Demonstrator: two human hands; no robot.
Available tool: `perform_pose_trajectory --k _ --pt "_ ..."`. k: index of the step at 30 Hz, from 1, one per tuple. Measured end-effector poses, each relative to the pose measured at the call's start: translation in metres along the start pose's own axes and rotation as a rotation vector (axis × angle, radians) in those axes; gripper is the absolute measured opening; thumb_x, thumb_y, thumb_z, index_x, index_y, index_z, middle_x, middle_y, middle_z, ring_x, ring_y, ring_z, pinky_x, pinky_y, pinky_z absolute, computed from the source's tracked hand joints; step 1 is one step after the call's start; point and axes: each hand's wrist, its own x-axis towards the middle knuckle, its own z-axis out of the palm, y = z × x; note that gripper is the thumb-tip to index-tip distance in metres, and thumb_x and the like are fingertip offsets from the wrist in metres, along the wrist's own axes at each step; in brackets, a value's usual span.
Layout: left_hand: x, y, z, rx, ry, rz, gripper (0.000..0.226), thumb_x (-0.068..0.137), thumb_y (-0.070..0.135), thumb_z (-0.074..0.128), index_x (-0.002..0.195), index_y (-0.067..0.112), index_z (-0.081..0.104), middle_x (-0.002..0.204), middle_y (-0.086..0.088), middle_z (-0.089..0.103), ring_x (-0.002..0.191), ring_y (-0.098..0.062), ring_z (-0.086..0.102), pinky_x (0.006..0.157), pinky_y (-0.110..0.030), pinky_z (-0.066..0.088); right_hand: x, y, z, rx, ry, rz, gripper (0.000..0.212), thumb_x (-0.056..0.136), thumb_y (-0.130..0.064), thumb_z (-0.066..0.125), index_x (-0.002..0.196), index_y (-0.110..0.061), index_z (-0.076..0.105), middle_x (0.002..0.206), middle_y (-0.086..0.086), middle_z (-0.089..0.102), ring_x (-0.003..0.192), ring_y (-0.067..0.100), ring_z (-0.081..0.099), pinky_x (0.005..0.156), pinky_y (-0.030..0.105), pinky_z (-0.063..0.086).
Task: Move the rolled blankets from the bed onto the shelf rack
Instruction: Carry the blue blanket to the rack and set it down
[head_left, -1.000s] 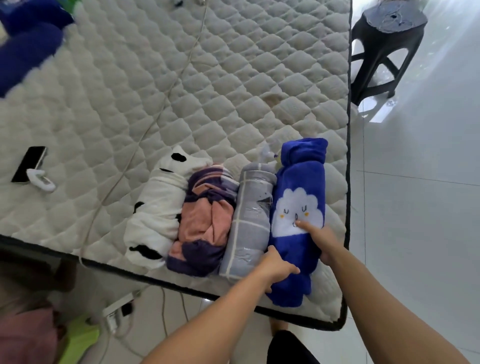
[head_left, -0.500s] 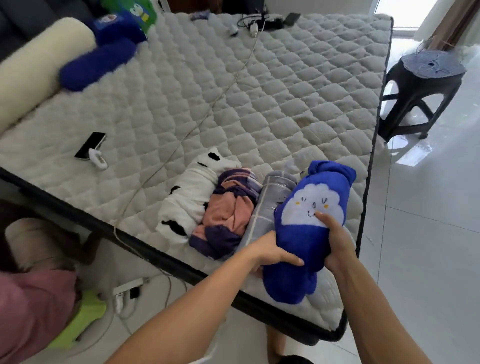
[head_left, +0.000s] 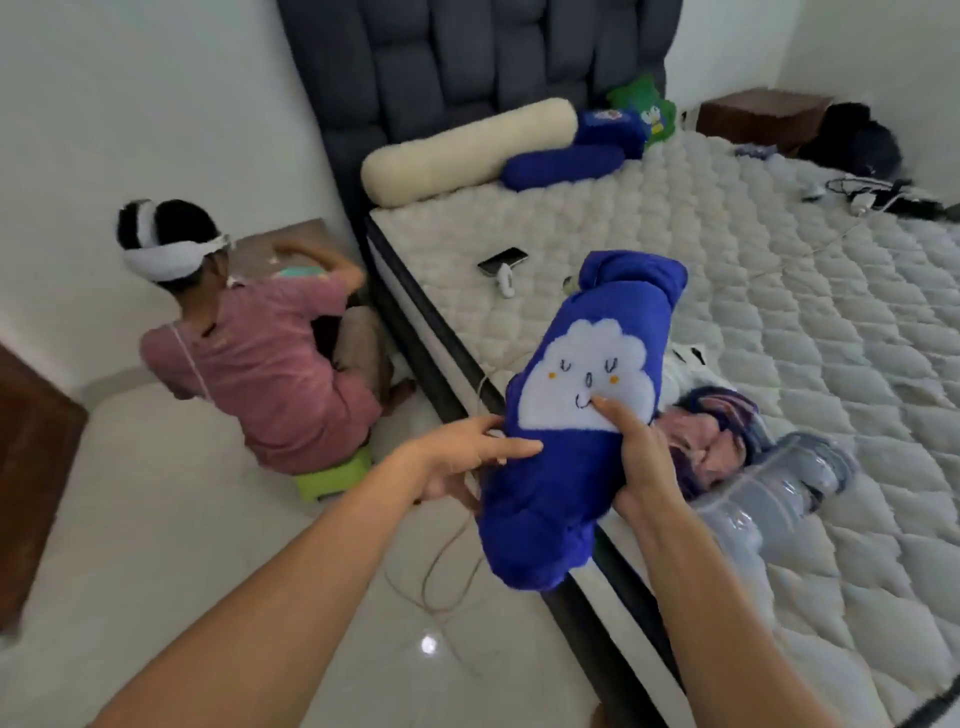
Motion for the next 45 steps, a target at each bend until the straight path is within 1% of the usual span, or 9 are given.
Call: perform_pose_trajectory --k 4,13,18,22,26,30,37,42,45 --pt "-0.086 -0.058 -0.054 -0.034 0.124 0.031 0.052 0.079 0.029 0.076 0.124 0.038 0.052 0.129 0.009 0.061 0.122 -0.019 0.054 0.085 -0.059 0.054 -0.050 0.044 0.084 -0.107 -0.279 0.074 0.035 0.069 -0.022 0.077 0.103 -0.015 0.072 0.102 0.009 0.076 0.093 0.027 0.071 0.087 0.044 0.056" --pt "-0.296 -0.210 -0.133 -0.224 0.541 -0.018 0.045 0.072 0.023 0.081 0.109 0.036 0.058 0.123 0.007 0.064 0.118 -0.022 0.056 0.087 -0.058 0.054 -0.209 0.167 0.244 -0.426 -0.851 0.150 0.033 0.071 -0.020 0.076 0.104 -0.019 0.071 0.099 0.001 0.077 0.095 0.026 0.071 0.085 0.044 0.057" --pt "-0.389 -0.291 -0.149 -0.405 0.761 -0.077 0.061 0.073 0.025 0.081 0.126 0.030 0.050 0.131 0.003 0.058 0.120 -0.024 0.055 0.097 -0.055 0.049 -0.298 0.228 0.311 -0.557 -1.169 0.146 0.023 0.075 -0.015 0.073 0.097 -0.020 0.069 0.091 -0.003 0.077 0.084 0.018 0.071 0.066 0.031 0.057" --pt "-0.454 -0.350 -0.151 -0.541 0.942 -0.097 0.054 0.076 0.023 0.079 0.120 0.031 0.050 0.128 0.004 0.059 0.117 -0.020 0.057 0.102 -0.053 0.047 -0.367 0.282 0.356 -0.644 -1.414 0.118 0.030 0.071 -0.021 0.076 0.100 -0.025 0.069 0.099 -0.005 0.076 0.093 0.020 0.071 0.082 0.041 0.059" --pt "-0.520 -0.400 -0.148 -0.631 1.085 -0.153 0.049 0.080 0.022 0.075 0.121 0.030 0.049 0.127 0.007 0.059 0.118 -0.016 0.056 0.104 -0.049 0.045 -0.431 0.329 0.393 -0.682 -1.689 0.148 0.021 0.077 -0.018 0.074 0.094 -0.028 0.067 0.090 -0.014 0.075 0.089 0.014 0.070 0.074 0.030 0.058" --pt "-0.577 -0.439 -0.150 -0.739 1.224 -0.223 0.058 0.078 0.029 0.076 0.128 0.031 0.047 0.134 0.004 0.056 0.124 -0.020 0.054 0.103 -0.052 0.046 -0.486 0.372 0.427 -0.730 -1.944 0.198 0.031 0.078 -0.019 0.074 0.108 -0.023 0.065 0.101 -0.007 0.073 0.094 0.015 0.068 0.073 0.027 0.053" --pt "-0.617 -0.466 -0.172 -0.915 1.403 -0.325 0.042 0.085 0.027 0.069 0.123 0.031 0.052 0.129 0.003 0.061 0.121 -0.019 0.056 0.097 -0.046 0.051 -0.554 0.436 0.486 -0.770 -2.190 0.254 0.029 0.077 -0.017 0.073 0.106 -0.022 0.070 0.101 -0.004 0.075 0.094 0.016 0.069 0.075 0.029 0.054" --pt "-0.630 -0.482 -0.182 -1.051 1.543 -0.278 0.054 0.084 0.029 0.070 0.133 0.031 0.047 0.128 0.003 0.062 0.114 -0.021 0.062 0.079 -0.039 0.058 -0.585 0.467 0.504 -0.769 -2.185 0.373 0.034 0.081 -0.018 0.072 0.114 -0.019 0.066 0.107 -0.003 0.072 0.098 0.017 0.066 0.082 0.033 0.055" --pt "-0.639 -0.489 -0.191 -1.081 1.633 -0.238 0.052 0.085 0.028 0.068 0.132 0.033 0.047 0.128 0.002 0.061 0.115 -0.022 0.062 0.079 -0.039 0.057 -0.602 0.479 0.515 -0.747 -2.171 0.397 0.033 0.083 -0.017 0.069 0.115 -0.020 0.063 0.107 -0.003 0.069 0.099 0.016 0.064 0.083 0.031 0.052"
